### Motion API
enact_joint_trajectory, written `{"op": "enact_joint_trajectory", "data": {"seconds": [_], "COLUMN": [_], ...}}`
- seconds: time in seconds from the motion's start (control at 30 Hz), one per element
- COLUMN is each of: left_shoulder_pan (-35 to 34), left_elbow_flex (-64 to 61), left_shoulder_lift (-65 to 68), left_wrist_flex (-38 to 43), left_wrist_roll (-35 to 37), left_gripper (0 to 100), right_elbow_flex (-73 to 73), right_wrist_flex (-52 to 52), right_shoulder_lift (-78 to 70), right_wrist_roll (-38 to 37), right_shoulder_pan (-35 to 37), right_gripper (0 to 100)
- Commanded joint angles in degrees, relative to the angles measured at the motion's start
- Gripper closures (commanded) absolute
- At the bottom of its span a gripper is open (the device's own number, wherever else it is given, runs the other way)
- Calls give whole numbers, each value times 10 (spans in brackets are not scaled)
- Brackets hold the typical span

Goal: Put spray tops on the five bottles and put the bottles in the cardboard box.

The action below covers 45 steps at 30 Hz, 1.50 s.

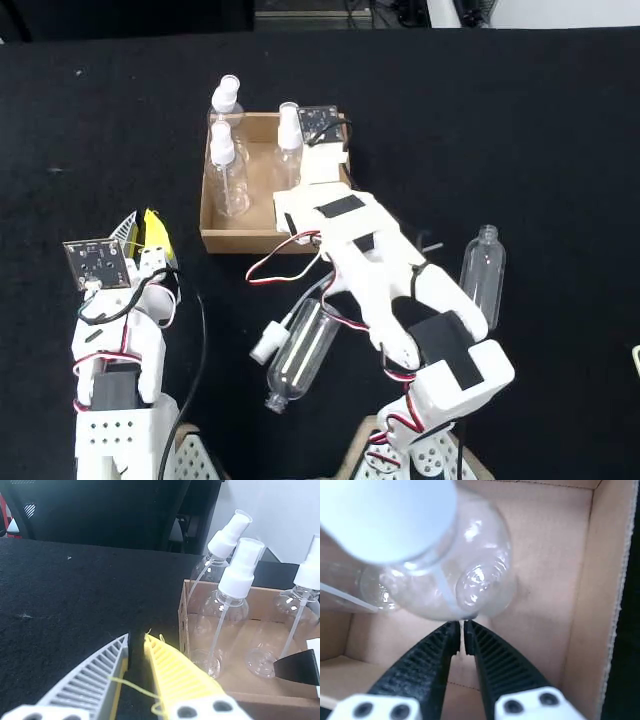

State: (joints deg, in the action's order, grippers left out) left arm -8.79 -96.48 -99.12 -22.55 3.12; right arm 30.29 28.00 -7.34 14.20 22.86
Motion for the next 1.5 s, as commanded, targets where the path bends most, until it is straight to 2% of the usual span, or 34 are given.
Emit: {"op": "enact_joint_trajectory", "data": {"seconds": [0.0,1.47], "left_shoulder_pan": [-5,-5], "left_elbow_flex": [-12,-12], "left_shoulder_lift": [3,3], "left_wrist_flex": [12,12], "left_wrist_roll": [-4,-4], "left_gripper": [953,953], "right_elbow_flex": [-29,-61], "right_wrist_flex": [-19,-43], "right_shoulder_lift": [3,-36], "right_wrist_roll": [2,1], "right_shoulder_pan": [-1,-20], "right_gripper": [987,987]}}
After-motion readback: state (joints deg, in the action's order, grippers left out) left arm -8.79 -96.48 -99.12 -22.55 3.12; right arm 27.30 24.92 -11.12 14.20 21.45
